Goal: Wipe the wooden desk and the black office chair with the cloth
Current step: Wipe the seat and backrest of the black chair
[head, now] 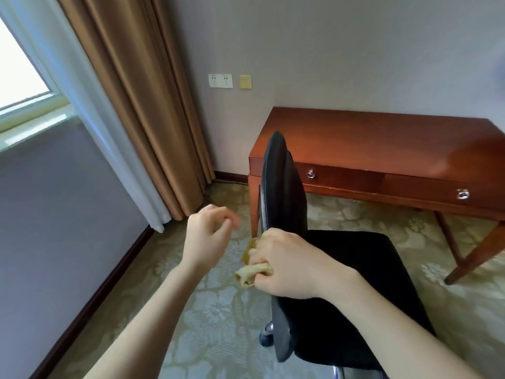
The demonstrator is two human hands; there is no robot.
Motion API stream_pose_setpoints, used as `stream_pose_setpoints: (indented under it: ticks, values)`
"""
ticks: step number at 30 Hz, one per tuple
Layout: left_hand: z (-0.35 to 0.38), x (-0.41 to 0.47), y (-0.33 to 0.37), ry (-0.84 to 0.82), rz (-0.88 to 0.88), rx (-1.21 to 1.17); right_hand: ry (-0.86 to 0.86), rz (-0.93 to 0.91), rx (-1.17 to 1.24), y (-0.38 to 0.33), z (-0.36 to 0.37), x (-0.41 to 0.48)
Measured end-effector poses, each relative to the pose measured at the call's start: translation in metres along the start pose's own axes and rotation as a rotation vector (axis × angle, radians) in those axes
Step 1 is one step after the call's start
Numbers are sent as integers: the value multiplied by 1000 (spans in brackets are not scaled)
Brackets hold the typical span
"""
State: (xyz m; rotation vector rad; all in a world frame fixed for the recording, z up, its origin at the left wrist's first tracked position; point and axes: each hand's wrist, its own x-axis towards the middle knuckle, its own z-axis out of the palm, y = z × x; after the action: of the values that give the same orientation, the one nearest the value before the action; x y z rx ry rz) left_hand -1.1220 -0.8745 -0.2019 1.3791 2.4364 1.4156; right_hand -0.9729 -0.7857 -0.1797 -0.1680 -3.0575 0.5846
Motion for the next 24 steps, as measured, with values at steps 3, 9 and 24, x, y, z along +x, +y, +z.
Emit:
stream_pose_setpoints:
  ticks: [3, 9, 24]
  values:
    - [17, 22, 15, -87, 162, 148, -49, -28, 12, -10, -2, -34]
    - [50, 13, 34, -252, 286, 298, -156, 124, 237, -11, -23, -100]
    - [100, -106, 55, -95, 473, 264, 656, 472, -266, -4, 22, -195]
